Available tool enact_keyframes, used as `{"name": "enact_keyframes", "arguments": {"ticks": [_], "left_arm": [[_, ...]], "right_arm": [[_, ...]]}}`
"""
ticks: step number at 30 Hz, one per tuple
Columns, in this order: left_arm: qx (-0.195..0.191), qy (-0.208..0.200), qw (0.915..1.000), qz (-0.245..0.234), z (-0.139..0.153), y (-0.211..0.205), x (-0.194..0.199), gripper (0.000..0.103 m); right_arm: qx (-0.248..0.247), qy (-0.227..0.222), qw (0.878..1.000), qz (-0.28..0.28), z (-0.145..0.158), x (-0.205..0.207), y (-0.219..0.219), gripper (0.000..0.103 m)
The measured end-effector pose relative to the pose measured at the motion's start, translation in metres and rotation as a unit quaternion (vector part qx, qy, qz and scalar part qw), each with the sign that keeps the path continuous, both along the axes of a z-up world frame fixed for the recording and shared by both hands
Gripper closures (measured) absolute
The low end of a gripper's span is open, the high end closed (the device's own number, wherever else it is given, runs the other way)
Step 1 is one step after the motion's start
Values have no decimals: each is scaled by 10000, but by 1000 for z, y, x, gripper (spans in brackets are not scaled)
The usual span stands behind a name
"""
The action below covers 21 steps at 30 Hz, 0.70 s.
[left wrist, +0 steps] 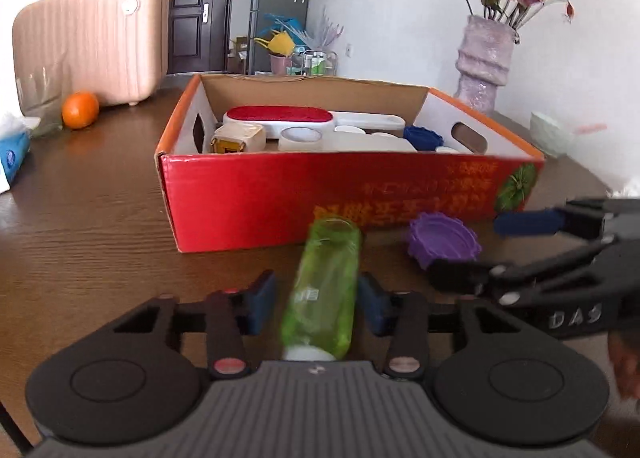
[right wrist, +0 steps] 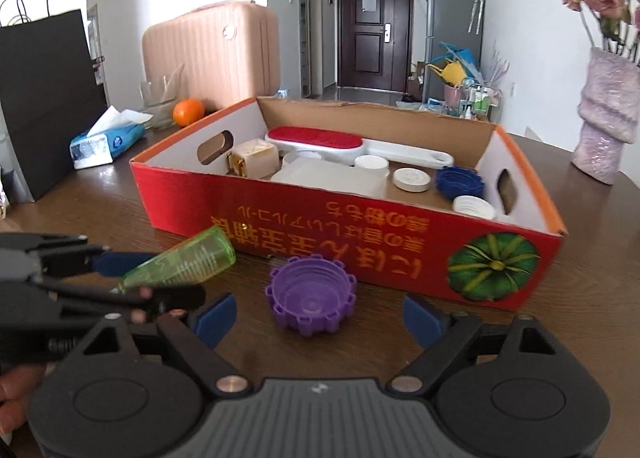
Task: Organize rigid objects
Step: 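Grasp the green spray bottle with left tool while right tool grasps the purple cap, then carry the spray bottle and purple cap into the box and open both tools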
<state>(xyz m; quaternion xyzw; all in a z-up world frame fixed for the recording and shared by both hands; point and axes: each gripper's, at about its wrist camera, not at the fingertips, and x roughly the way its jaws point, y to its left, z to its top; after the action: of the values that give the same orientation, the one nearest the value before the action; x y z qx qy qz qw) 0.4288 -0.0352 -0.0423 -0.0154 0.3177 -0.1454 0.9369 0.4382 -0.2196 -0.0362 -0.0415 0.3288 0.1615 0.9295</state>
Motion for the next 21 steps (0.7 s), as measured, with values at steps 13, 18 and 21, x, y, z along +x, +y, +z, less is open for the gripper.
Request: {"name": "enact_keyframes", "arguments": {"ticks": [13,18,21], "left_arm": [[-51,-487,9987,141,28,19,-81,73],[10,-957,9953,179,56,22,-133,72],[17,-1127,9933,267,72,24,-154,72]], "right_arm": [[178,-96,9997,-142,10,-29,2,51],[404,-435,9979,-260,37,-92,-12,51],[475,-632,9965,-273,52,-128,-20,51]]}}
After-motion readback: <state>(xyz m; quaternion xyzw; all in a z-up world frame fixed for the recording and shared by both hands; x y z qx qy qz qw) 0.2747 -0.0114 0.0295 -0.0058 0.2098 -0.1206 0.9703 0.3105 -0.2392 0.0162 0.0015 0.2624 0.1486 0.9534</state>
